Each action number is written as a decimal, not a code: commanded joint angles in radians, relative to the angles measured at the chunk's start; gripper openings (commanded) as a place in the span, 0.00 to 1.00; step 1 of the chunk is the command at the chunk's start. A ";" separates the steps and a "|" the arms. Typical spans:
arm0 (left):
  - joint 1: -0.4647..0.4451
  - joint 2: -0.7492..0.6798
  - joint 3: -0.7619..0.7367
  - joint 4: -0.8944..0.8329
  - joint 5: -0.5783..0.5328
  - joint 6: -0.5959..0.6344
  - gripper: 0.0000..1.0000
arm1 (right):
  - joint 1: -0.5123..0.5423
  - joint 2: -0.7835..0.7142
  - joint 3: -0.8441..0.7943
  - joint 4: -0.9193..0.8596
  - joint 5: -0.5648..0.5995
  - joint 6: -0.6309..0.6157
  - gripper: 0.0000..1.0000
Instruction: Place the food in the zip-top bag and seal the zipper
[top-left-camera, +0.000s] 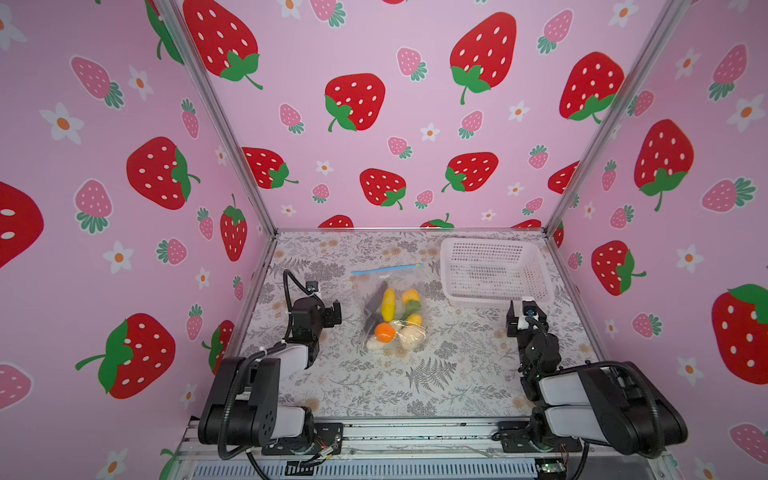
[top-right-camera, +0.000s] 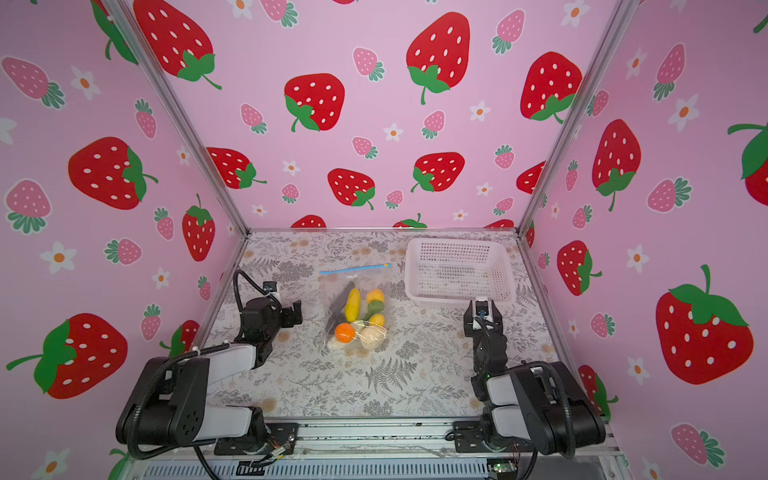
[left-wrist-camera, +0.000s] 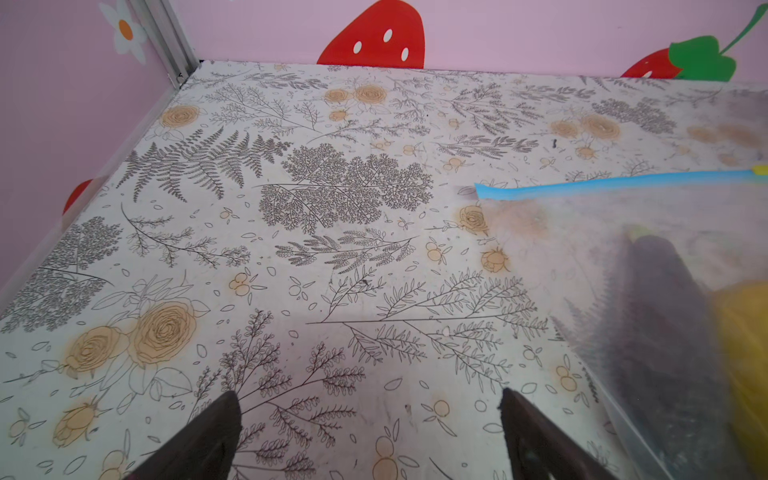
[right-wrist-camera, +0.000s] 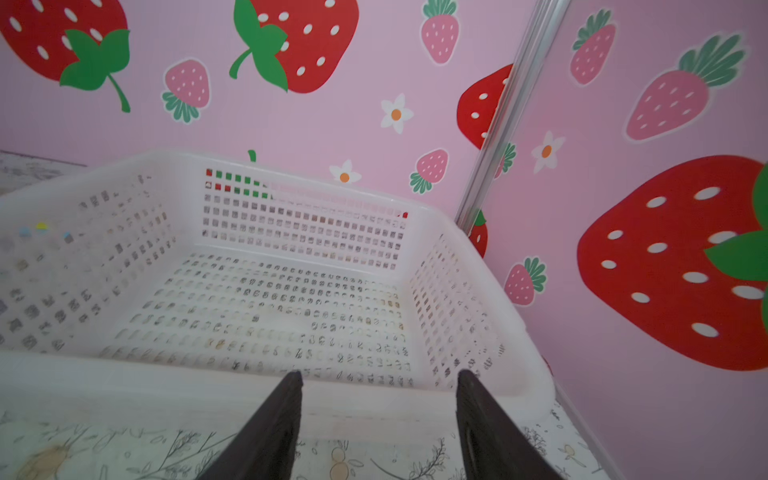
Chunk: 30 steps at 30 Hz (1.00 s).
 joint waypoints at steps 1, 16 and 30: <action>0.040 0.068 -0.014 0.243 0.035 -0.022 0.99 | -0.051 0.087 -0.006 0.242 -0.018 0.057 0.61; 0.043 0.139 0.110 0.075 0.075 -0.005 0.99 | -0.163 0.180 0.225 -0.125 -0.181 0.143 0.66; 0.042 0.139 0.112 0.074 0.073 -0.005 0.99 | -0.159 0.186 0.260 -0.184 -0.189 0.128 0.99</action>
